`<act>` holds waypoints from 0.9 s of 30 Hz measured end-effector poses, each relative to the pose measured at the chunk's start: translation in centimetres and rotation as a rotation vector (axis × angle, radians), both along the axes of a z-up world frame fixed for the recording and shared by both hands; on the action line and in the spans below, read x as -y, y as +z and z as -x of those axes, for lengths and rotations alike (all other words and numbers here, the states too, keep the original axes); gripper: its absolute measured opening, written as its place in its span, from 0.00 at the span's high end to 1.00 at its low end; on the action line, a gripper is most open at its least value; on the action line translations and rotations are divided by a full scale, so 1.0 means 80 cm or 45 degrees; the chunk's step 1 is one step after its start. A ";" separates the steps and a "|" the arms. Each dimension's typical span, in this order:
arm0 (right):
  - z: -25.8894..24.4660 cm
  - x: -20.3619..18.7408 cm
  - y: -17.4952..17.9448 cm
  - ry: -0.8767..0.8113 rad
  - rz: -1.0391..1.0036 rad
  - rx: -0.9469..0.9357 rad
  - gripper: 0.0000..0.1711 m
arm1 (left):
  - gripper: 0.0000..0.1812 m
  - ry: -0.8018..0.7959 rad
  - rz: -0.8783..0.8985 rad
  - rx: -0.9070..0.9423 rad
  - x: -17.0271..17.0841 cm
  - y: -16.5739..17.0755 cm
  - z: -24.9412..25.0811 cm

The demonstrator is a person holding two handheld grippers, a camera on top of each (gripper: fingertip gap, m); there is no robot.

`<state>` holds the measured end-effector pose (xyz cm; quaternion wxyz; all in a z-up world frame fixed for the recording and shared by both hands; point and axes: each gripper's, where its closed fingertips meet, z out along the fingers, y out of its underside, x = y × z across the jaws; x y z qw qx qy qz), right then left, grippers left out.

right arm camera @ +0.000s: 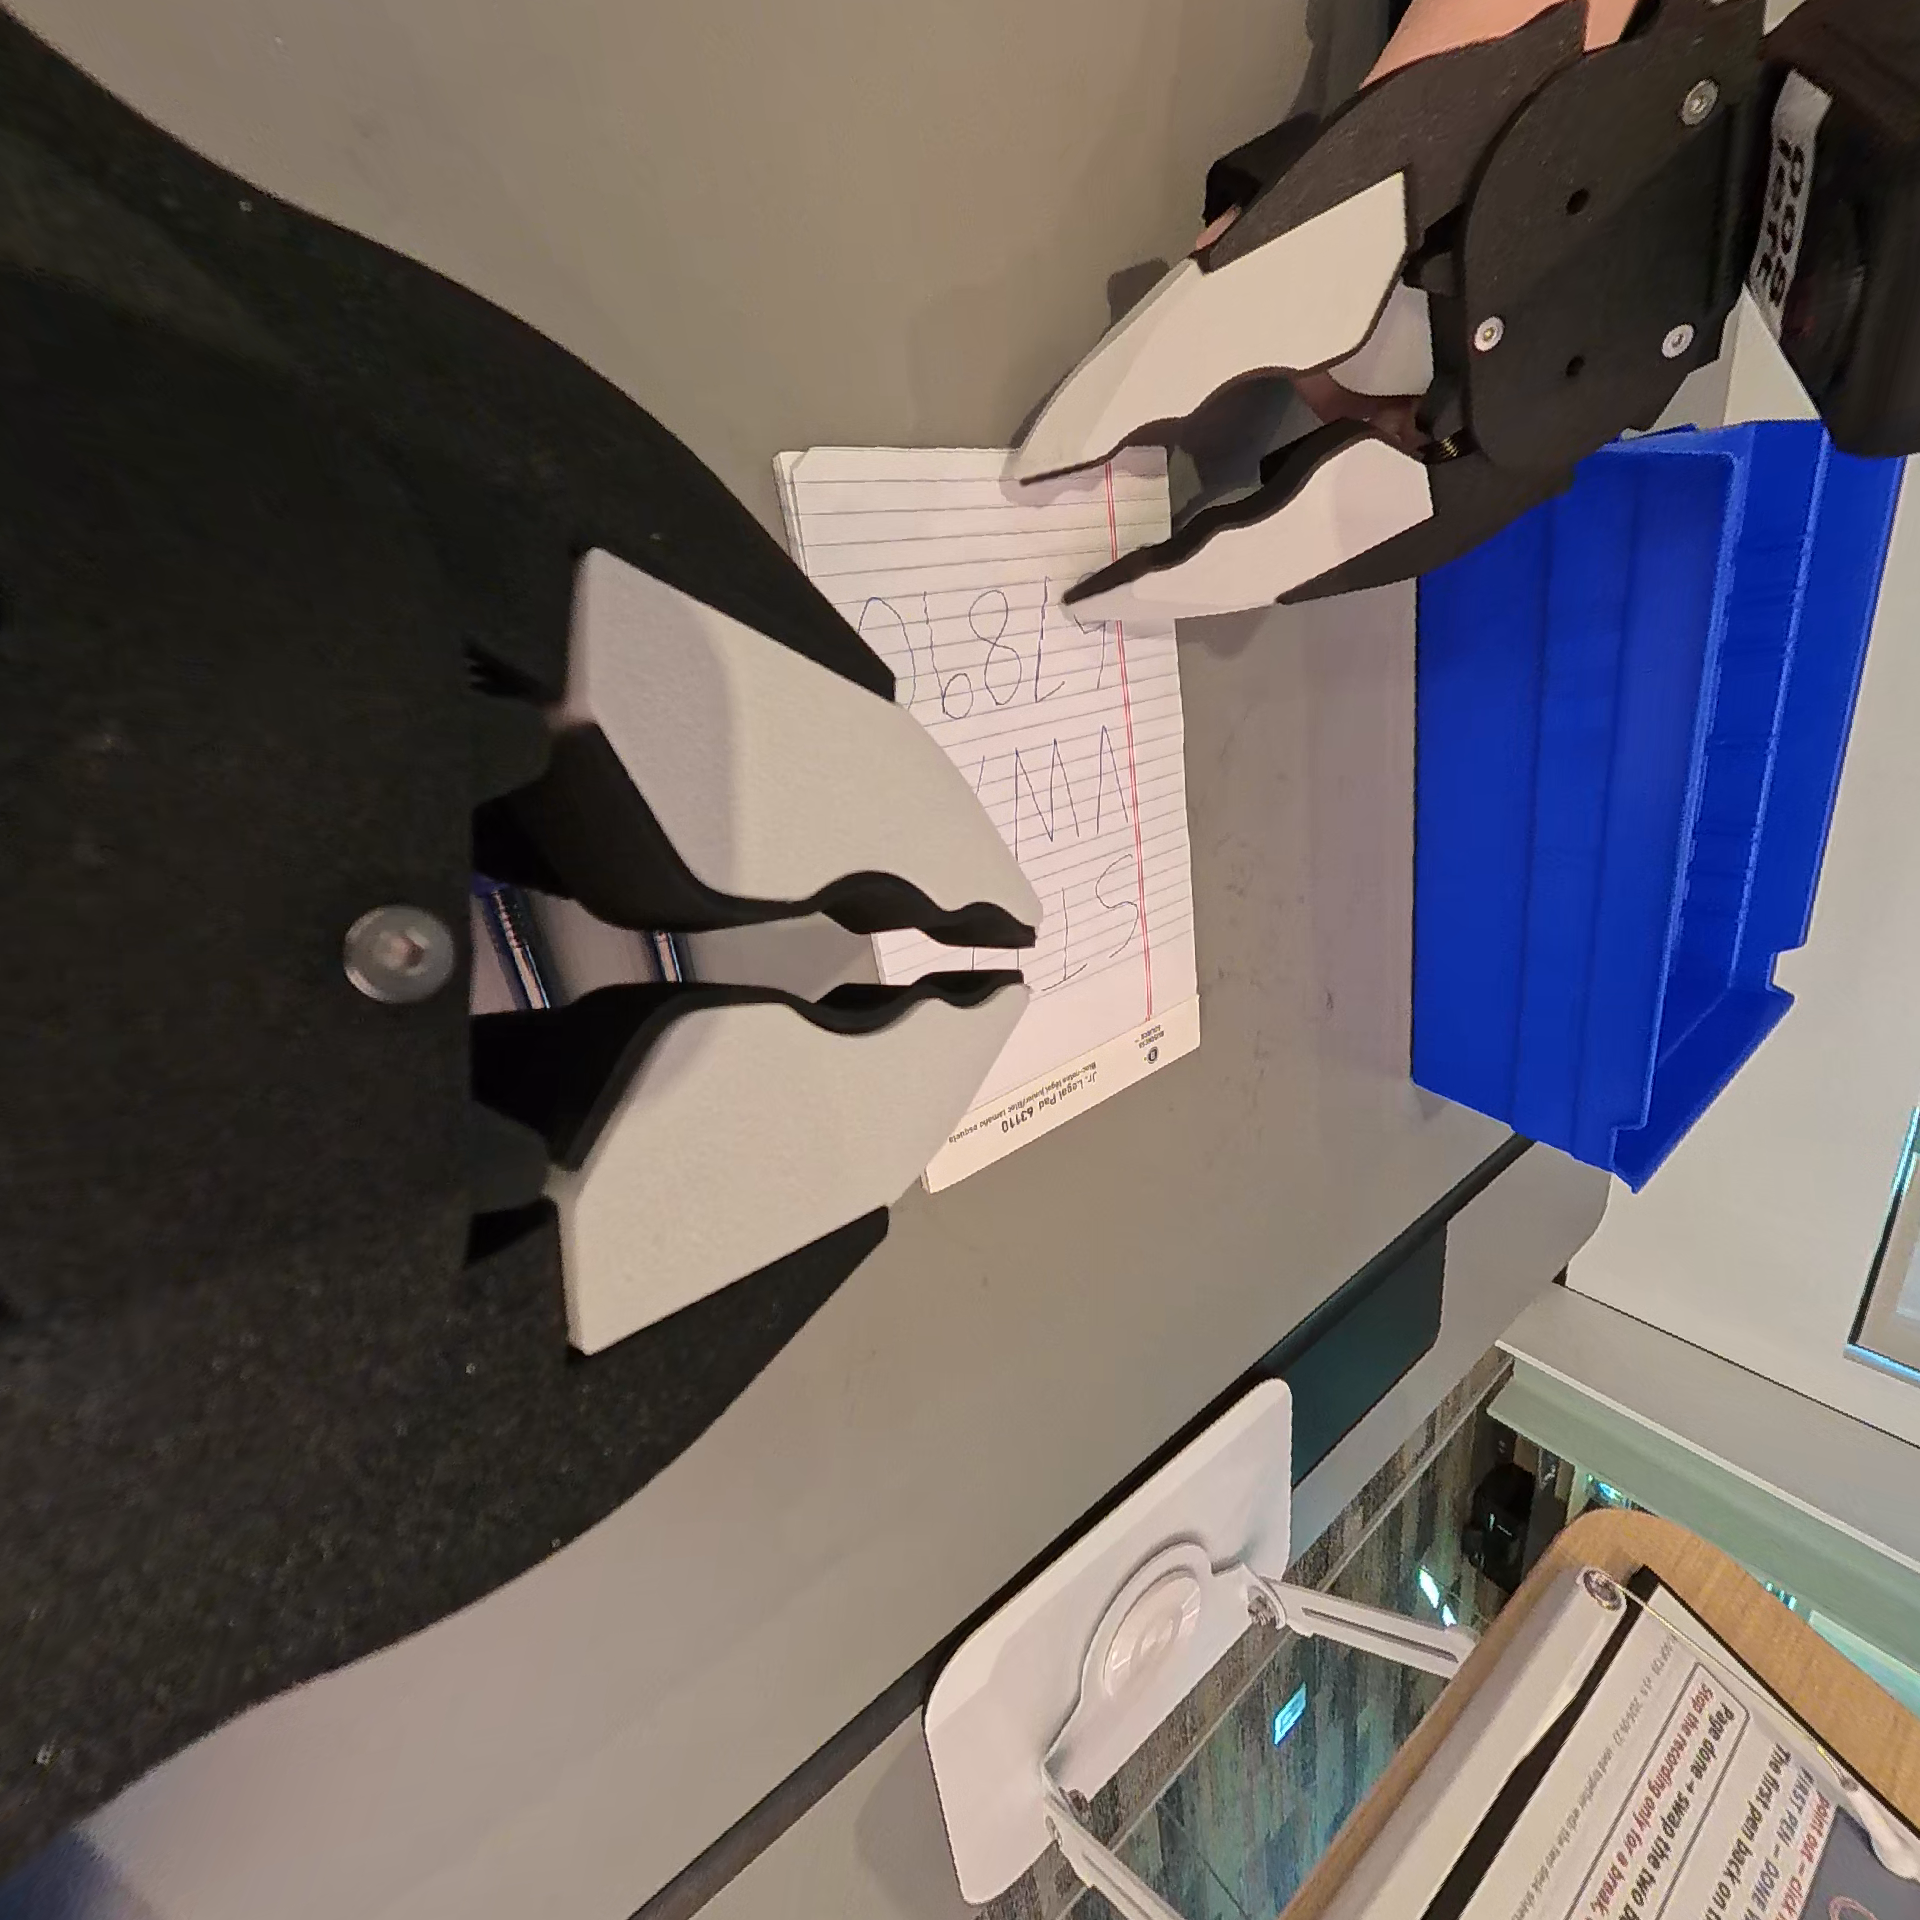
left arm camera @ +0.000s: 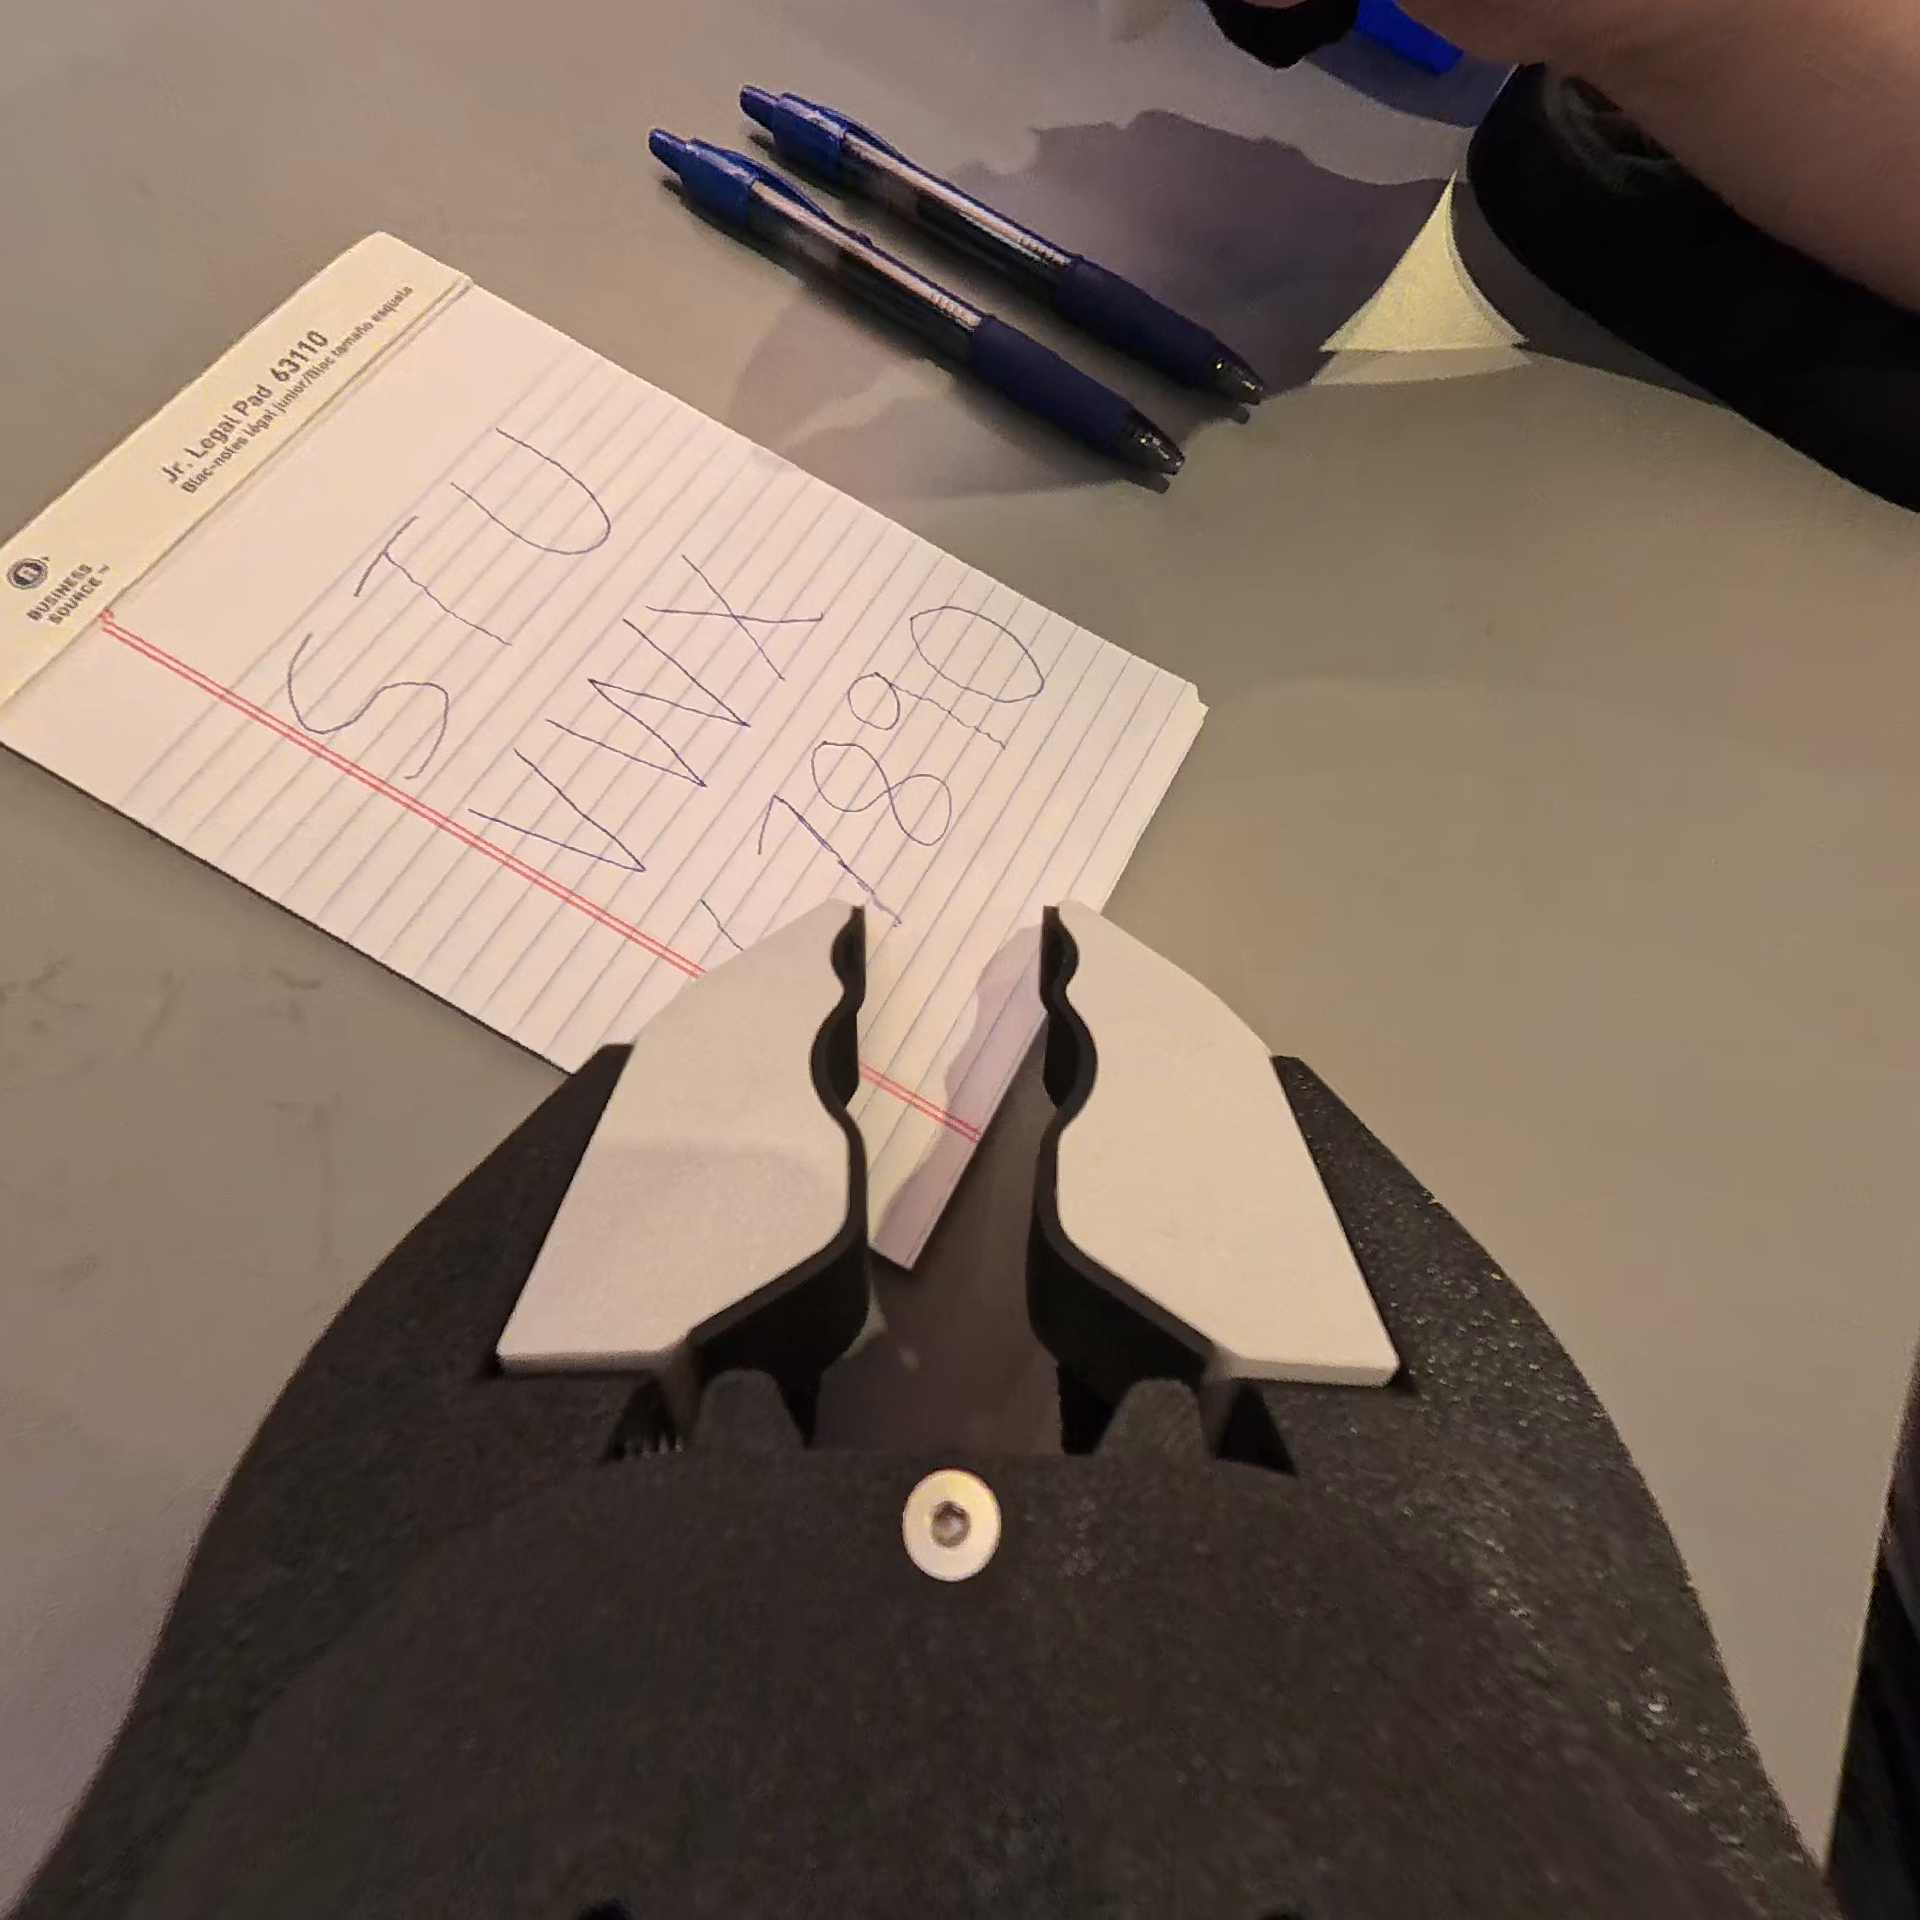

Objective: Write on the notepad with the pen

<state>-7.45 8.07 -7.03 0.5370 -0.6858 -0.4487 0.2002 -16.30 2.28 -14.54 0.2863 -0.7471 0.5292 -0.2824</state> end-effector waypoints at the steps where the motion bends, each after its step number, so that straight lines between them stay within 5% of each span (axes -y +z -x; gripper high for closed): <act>1: 0.000 0.000 0.000 0.000 0.001 0.000 0.98 | 0.83 -0.001 0.006 0.016 0.001 0.002 -0.001; 16: 0.000 0.000 -0.003 0.003 0.010 0.016 0.97 | 0.77 -0.083 -0.067 0.012 0.010 0.010 -0.017; 27: -0.001 0.001 0.001 0.011 0.008 0.007 0.96 | 0.78 0.116 -0.169 -0.042 -0.002 0.025 0.013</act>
